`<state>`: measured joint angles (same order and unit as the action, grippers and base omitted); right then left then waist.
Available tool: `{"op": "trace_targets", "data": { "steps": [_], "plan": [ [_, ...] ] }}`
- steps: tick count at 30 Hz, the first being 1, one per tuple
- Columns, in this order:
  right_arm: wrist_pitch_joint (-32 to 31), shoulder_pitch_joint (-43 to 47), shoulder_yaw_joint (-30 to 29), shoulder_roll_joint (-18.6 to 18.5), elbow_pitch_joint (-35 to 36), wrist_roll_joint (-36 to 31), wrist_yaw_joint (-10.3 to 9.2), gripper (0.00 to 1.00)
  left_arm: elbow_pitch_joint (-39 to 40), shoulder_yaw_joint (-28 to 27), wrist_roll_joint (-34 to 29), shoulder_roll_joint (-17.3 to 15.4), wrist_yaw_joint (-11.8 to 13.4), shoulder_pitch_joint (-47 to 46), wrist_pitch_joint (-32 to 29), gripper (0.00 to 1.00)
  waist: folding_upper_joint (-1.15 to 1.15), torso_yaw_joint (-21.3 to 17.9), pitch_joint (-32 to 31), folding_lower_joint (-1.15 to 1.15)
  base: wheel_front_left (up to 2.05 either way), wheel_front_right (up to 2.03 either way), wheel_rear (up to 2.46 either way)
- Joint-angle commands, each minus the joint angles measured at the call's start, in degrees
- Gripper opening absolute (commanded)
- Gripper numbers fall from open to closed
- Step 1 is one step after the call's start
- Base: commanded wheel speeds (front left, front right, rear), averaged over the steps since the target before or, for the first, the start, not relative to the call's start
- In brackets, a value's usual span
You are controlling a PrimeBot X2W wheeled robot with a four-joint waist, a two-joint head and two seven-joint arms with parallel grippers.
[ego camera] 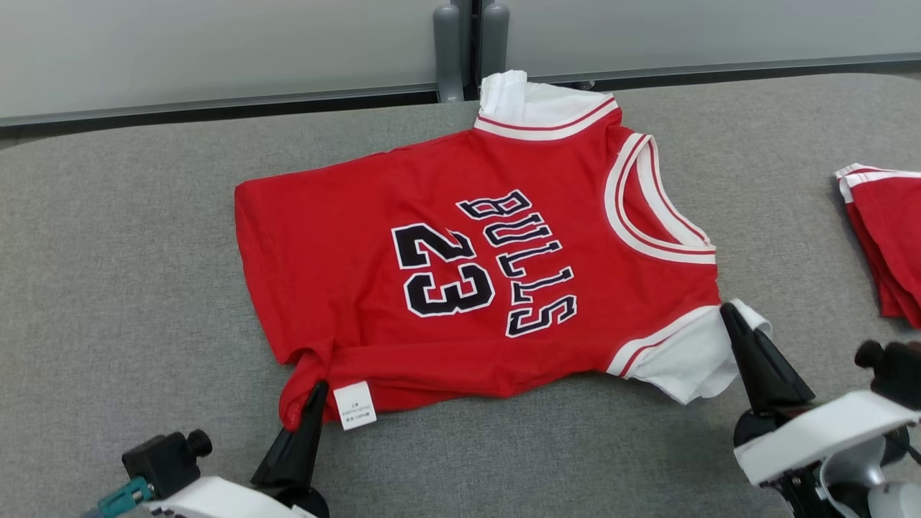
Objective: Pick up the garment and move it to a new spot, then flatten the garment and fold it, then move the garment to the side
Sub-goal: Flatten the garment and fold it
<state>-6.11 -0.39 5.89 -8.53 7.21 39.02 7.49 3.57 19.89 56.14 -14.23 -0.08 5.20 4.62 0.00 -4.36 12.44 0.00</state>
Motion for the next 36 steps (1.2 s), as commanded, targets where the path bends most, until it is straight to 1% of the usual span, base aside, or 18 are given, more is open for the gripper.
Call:
{"op": "trace_targets", "data": {
  "steps": [1,6,8,11,13,16,18,20,23,26,28,30,31,32,33,34,35,36],
  "plan": [
    [-0.58,-1.38,0.12,-0.32,-0.34,-0.49,0.00,0.00,0.44,-0.19,0.21,-0.60,0.22,-1.24,-0.54,0.00,0.00,0.41,0.51,0.00,0.00,0.00,0.00],
    [-3.33,-9.26,1.32,-1.47,-3.83,-1.73,0.01,0.00,2.40,-0.35,1.86,-1.16,1.43,-5.52,-4.80,0.00,0.00,1.46,1.97,0.00,0.00,0.00,0.00],
    [-4.05,-12.16,1.58,-1.77,-5.47,-1.54,0.01,0.00,2.86,-0.25,1.43,-1.78,1.92,-7.35,-6.24,0.00,0.00,1.90,2.57,0.00,0.00,0.00,0.00],
    [-5.07,-16.59,1.83,-2.80,-9.08,-2.09,0.00,0.00,2.80,-0.33,2.01,-2.00,3.24,-9.70,-8.38,0.00,0.00,2.53,3.20,0.00,0.00,0.00,0.00],
    [-5.62,-19.52,2.53,-2.85,-11.96,-2.15,0.01,0.00,2.09,-0.55,1.72,-2.25,4.21,-11.59,-9.45,0.00,0.00,2.98,3.64,0.00,0.00,0.00,0.00],
    [-5.81,-24.08,3.89,-3.52,-16.18,-2.93,0.01,0.00,1.00,-0.24,2.18,-1.77,4.83,-13.98,-11.01,0.00,0.00,3.57,4.28,0.00,0.00,0.00,0.00],
    [-5.54,-27.03,5.30,-4.22,-19.08,-3.98,0.00,0.00,-0.18,0.09,2.16,-1.80,5.05,-15.80,-12.06,0.00,0.00,4.06,4.63,0.00,0.00,0.00,0.00],
    [-5.21,-29.81,6.93,-4.62,-21.84,-4.54,0.01,0.00,-1.63,0.65,2.90,-0.94,5.07,-17.42,-13.26,0.00,0.00,4.73,5.02,0.00,0.00,0.00,0.00],
    [-4.46,-33.71,9.27,-5.74,-26.13,-5.66,0.00,0.00,-4.80,1.16,2.01,-0.55,5.76,-20.44,-14.22,0.00,0.00,5.54,5.50,0.00,0.00,0.00,0.00],
    [-2.55,-37.42,12.25,-6.14,-30.16,-6.70,0.00,0.00,-7.99,2.06,1.02,0.00,6.16,-23.25,-14.68,0.00,0.00,6.07,5.90,0.00,0.00,0.00,0.00],
    [-1.14,-39.52,14.26,-6.76,-33.15,-7.62,0.00,0.00,-9.70,2.44,0.90,0.57,6.17,-24.57,-14.96,0.00,0.00,6.35,6.22,0.00,0.00,0.00,0.00],
    [0.20,-41.17,15.51,-6.54,-36.17,-7.94,0.00,0.00,-11.32,2.65,1.12,1.06,5.96,-25.55,-15.20,0.00,0.00,6.56,6.46,0.00,0.00,0.00,0.00],
    [0.51,-41.88,16.14,-6.38,-37.90,-8.01,0.00,0.13,-12.25,2.64,1.36,1.34,5.98,-25.83,-15.26,0.07,0.00,6.68,6.58,0.00,0.00,0.00,0.00],
    [0.97,-42.55,16.89,-6.32,-39.07,-8.15,0.00,0.44,-13.12,2.70,1.39,1.43,6.04,-26.02,-15.39,0.18,0.00,6.79,6.69,0.00,0.00,0.00,0.00],
    [1.47,-43.18,17.47,-6.25,-40.21,-8.02,0.00,1.00,-13.93,2.86,1.04,1.32,5.90,-26.21,-15.37,0.47,0.00,6.87,6.76,0.00,0.00,0.00,0.00],
    [2.12,-43.60,17.83,-6.20,-41.22,-7.73,0.00,1.00,-14.68,2.91,0.69,1.18,5.66,-26.37,-14.88,0.91,0.00,6.90,6.82,0.00,0.00,0.00,0.00],
    [3.01,-43.90,18.25,-6.22,-41.84,-7.46,0.00,1.00,-15.35,2.66,0.30,1.04,5.88,-26.45,-14.12,1.00,0.00,6.89,6.84,0.00,0.00,0.00,0.00],
    [4.11,-44.06,18.49,-6.41,-42.22,-7.15,0.00,1.00,-15.79,2.53,-0.15,0.87,5.83,-26.36,-13.34,1.00,0.00,6.83,6.83,0.00,0.00,0.00,0.00]
  ]
}}
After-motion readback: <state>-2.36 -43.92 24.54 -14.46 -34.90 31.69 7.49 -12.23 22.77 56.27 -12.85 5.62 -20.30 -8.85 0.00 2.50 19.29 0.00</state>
